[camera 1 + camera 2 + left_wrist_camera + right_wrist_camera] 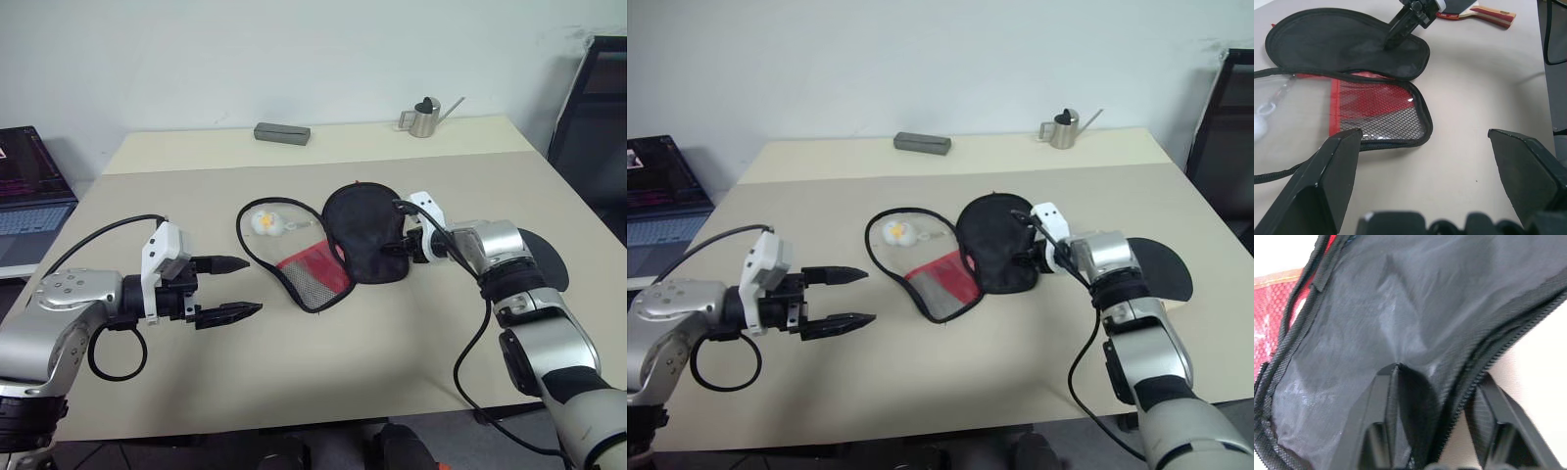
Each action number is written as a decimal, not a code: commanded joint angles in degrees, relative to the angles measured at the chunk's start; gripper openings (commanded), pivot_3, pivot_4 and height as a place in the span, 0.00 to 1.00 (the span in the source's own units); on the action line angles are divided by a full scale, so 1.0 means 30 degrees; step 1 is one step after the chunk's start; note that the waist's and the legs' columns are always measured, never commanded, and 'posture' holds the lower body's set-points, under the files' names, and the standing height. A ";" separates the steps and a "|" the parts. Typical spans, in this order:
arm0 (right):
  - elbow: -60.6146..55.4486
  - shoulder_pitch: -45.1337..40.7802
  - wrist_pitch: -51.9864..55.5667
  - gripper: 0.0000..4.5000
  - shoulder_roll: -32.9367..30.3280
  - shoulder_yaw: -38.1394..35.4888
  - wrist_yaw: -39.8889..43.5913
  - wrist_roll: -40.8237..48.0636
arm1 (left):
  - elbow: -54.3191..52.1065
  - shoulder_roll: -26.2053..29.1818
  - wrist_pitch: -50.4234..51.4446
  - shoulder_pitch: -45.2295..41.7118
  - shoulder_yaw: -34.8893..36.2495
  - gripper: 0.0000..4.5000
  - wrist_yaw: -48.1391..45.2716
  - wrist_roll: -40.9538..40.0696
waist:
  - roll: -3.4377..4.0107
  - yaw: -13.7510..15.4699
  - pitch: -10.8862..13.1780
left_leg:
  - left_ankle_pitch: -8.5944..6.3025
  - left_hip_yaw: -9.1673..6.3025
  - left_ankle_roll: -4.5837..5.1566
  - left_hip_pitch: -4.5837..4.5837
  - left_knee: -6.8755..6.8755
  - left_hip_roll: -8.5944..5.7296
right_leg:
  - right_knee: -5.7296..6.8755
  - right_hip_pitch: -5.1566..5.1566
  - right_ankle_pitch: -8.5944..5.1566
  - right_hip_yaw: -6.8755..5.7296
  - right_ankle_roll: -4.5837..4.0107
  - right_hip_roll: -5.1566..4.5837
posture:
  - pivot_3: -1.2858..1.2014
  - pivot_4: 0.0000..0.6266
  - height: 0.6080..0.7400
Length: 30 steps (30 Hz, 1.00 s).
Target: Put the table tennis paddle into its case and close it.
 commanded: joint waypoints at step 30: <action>-1.0886 0.4771 0.0158 0.99 -0.2448 -0.3744 -0.1766 0.0631 | -0.0288 -0.0783 -0.0437 -0.1732 -0.0852 1.00 0.0060 -0.0136 | -0.0001 0.0176 0.0000 | -0.0001 -0.0009 0.0001 -0.0022 0.0004 -0.0001 | -0.0010 -0.0001 0.0000 -0.0012 0.0000 -0.0004 | 0.52 0.24 1.00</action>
